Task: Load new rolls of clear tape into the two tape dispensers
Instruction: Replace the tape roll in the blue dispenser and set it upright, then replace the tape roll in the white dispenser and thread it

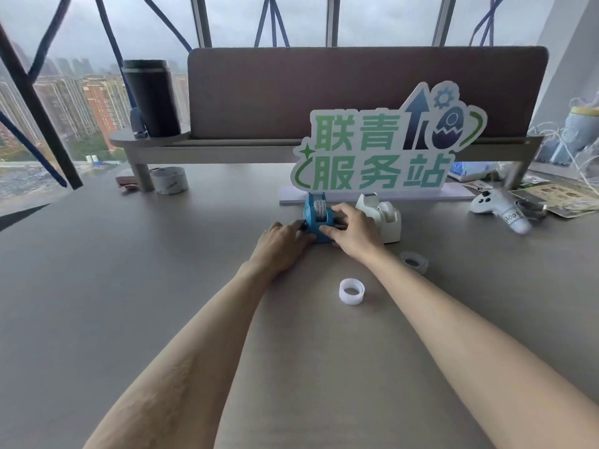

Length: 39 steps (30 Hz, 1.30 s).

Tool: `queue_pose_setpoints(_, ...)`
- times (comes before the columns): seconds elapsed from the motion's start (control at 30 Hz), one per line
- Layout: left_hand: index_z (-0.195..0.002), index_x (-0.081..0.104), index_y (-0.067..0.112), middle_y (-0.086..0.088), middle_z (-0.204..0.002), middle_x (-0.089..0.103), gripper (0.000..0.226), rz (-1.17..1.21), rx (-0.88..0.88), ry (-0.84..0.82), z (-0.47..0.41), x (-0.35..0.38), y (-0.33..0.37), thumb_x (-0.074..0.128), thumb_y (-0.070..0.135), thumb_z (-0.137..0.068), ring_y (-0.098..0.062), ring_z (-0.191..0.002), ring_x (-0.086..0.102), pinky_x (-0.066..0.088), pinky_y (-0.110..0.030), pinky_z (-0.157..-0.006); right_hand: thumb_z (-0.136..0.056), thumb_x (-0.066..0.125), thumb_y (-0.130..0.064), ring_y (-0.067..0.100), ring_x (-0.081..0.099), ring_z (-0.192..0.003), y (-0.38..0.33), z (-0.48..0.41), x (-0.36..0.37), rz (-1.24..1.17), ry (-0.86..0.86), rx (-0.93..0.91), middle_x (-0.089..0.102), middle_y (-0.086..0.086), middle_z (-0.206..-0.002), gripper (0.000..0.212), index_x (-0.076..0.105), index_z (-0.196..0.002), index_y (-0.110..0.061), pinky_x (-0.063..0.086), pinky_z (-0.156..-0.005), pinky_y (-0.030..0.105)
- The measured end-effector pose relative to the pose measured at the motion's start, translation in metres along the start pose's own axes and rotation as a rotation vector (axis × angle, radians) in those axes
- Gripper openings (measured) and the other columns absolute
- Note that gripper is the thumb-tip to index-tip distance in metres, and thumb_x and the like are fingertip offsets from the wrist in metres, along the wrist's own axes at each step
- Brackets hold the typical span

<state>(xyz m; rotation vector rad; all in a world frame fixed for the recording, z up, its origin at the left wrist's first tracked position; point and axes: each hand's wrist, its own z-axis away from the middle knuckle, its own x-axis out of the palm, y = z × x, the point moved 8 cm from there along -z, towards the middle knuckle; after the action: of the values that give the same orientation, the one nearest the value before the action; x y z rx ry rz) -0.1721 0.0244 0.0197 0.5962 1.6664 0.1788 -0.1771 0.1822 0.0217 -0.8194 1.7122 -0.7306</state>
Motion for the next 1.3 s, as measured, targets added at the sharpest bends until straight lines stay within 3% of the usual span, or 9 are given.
queue_pose_setpoints(0.07, -0.137, 0.048, 0.021, -0.016, -0.123, 0.064, 0.043, -0.008, 0.02, 0.021, 0.003, 0.001, 0.0, 0.044, 0.038, -0.097, -0.032, -0.119, 0.046, 0.04, -0.041, -0.096, -0.07, 0.077, -0.036, 0.024, 0.065, -0.105, 0.013, 0.001, -0.001, -0.078, -0.009, 0.034, 0.069, 0.007, -0.116, 0.053, 0.06, -0.118, -0.022, 0.055, -0.089, 0.048)
queue_pose_setpoints(0.13, -0.134, 0.05, 0.018, -0.01, -0.13, 0.061, 0.04, -0.015, 0.042, 0.042, 0.01, 0.0, 0.001, 0.041, 0.034, -0.098, -0.031, -0.118, 0.045, 0.039, -0.04, -0.096, -0.079, 0.073, -0.02, 0.021, 0.064, -0.106, 0.006, 0.019, -0.005, -0.102, -0.023, 0.041, 0.067, 0.01, -0.118, 0.051, 0.057, -0.127, -0.015, 0.05, -0.097, 0.039)
queue_pose_setpoints(0.27, -0.126, 0.059, 0.017, -0.005, -0.131, 0.06, 0.034, -0.102, 0.196, 0.075, 0.045, 0.001, 0.017, 0.042, 0.029, -0.1, -0.029, -0.115, 0.047, 0.041, -0.038, -0.097, -0.09, 0.061, -0.007, 0.014, 0.061, -0.106, -0.011, 0.055, -0.014, 0.005, -0.079, -0.077, 0.063, 0.009, -0.125, 0.046, 0.051, -0.135, -0.011, 0.043, -0.092, 0.018)
queue_pose_setpoints(0.4, -0.123, 0.058, 0.023, 0.002, -0.129, 0.06, 0.036, -0.044, 0.316, 0.007, 0.089, 0.004, 0.045, 0.04, 0.041, -0.098, -0.022, -0.117, 0.048, 0.041, -0.036, -0.098, -0.092, 0.054, -0.002, 0.018, 0.064, -0.106, -0.006, 0.076, -0.035, 0.085, 0.005, -0.149, 0.067, 0.012, -0.118, 0.034, 0.058, -0.126, -0.006, 0.044, -0.088, 0.016)
queue_pose_setpoints(0.57, -0.124, 0.053, 0.032, 0.007, -0.13, 0.054, 0.065, -0.1, 0.203, -0.024, 0.105, 0.01, 0.065, 0.053, 0.074, -0.075, -0.015, -0.123, 0.044, 0.041, -0.036, -0.101, -0.088, 0.056, -0.005, 0.019, 0.069, -0.095, -0.013, 0.095, -0.052, 0.181, 0.122, -0.245, 0.073, 0.009, -0.106, 0.03, 0.065, -0.117, -0.007, 0.054, -0.085, 0.027)
queue_pose_setpoints(0.67, -0.114, 0.061, 0.033, 0.006, -0.12, 0.058, 0.051, -0.084, 0.177, 0.047, 0.1, 0.007, 0.067, 0.061, 0.067, -0.075, -0.017, -0.118, 0.049, 0.044, -0.034, -0.096, -0.084, 0.059, -0.007, 0.024, 0.071, -0.089, -0.021, 0.101, -0.051, 0.247, 0.163, -0.336, 0.075, 0.006, -0.099, 0.028, 0.067, -0.111, -0.011, 0.058, -0.076, 0.04)
queue_pose_setpoints(0.8, -0.111, 0.064, 0.027, 0.003, -0.115, 0.061, 0.039, 0.046, 0.047, 0.091, 0.085, -0.003, 0.038, 0.064, 0.052, -0.08, -0.019, -0.113, 0.052, 0.042, -0.03, -0.09, -0.083, 0.063, -0.009, 0.024, 0.07, -0.09, -0.023, 0.103, -0.05, 0.274, 0.176, -0.361, 0.075, 0.003, -0.097, 0.026, 0.068, -0.108, -0.012, 0.054, -0.076, 0.034)
queue_pose_setpoints(1.0, -0.122, 0.059, 0.019, -0.006, -0.124, 0.061, 0.045, 0.039, -0.128, 0.141, 0.035, -0.015, -0.007, 0.055, 0.045, -0.086, -0.027, -0.112, 0.055, 0.048, -0.039, -0.092, -0.084, 0.067, -0.032, 0.015, 0.066, -0.098, -0.022, 0.098, -0.044, 0.284, 0.122, -0.338, 0.072, -0.006, -0.103, 0.031, 0.067, -0.113, -0.021, 0.049, -0.082, 0.029)
queue_pose_setpoints(1.3, -0.143, 0.036, 0.012, -0.015, -0.14, 0.048, 0.063, -0.063, -0.208, 0.099, -0.008, -0.006, -0.025, 0.048, 0.046, -0.09, -0.036, -0.126, 0.044, 0.038, -0.047, -0.1, -0.084, 0.064, -0.029, 0.016, 0.064, -0.09, -0.014, 0.084, -0.043, 0.283, 0.108, -0.346, 0.068, -0.007, -0.094, 0.014, 0.068, -0.092, -0.018, 0.051, -0.079, 0.035)
